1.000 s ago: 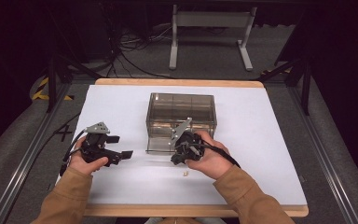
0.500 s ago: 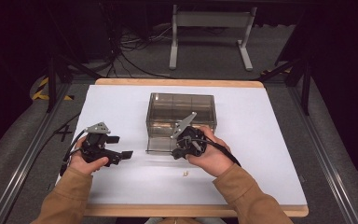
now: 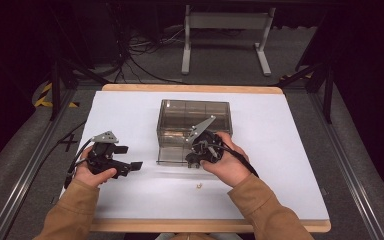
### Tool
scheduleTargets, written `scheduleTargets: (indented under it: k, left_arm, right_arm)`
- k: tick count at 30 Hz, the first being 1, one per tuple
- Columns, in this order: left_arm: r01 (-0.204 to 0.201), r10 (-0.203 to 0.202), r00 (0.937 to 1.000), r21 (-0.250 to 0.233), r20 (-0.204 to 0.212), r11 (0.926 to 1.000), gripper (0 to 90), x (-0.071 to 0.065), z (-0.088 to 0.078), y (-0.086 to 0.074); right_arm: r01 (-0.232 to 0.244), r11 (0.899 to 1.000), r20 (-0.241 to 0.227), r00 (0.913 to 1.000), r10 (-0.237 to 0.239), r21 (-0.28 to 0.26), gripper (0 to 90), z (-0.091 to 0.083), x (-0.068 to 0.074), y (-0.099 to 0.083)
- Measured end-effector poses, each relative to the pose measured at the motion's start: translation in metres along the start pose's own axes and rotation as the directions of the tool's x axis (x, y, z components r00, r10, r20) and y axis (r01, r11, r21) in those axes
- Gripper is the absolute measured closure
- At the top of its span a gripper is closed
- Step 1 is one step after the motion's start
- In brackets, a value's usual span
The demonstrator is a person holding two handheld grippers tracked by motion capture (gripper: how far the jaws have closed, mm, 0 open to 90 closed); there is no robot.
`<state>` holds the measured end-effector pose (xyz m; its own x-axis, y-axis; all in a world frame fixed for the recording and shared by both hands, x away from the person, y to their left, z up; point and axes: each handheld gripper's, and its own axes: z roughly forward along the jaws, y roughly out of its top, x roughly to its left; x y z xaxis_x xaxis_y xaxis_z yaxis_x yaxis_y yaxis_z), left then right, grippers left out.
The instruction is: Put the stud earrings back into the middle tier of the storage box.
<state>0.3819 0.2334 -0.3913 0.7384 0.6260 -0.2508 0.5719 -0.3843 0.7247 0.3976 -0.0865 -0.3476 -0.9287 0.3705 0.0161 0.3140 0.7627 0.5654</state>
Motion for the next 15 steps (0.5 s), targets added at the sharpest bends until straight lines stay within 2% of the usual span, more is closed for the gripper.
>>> scheduleTargets:
  k: [10, 15]
  left_arm:
    - [-0.002, 0.002, 1.0000, 0.000, 0.002, 1.0000, 11.6, 0.000, 0.000, 0.000]
    - [-0.003, 0.003, 1.0000, 0.001, 0.004, 1.0000, 11.5, 0.000, 0.000, 0.000]
  right_arm:
    - [-0.033, 0.999, 0.065, 0.9973, 0.033, -0.006, 87.4, 0.001, -0.008, -0.001]
    - [-0.034, 0.999, 0.101, 0.9944, 0.033, 0.004, 87.5, 0.003, -0.011, -0.002]
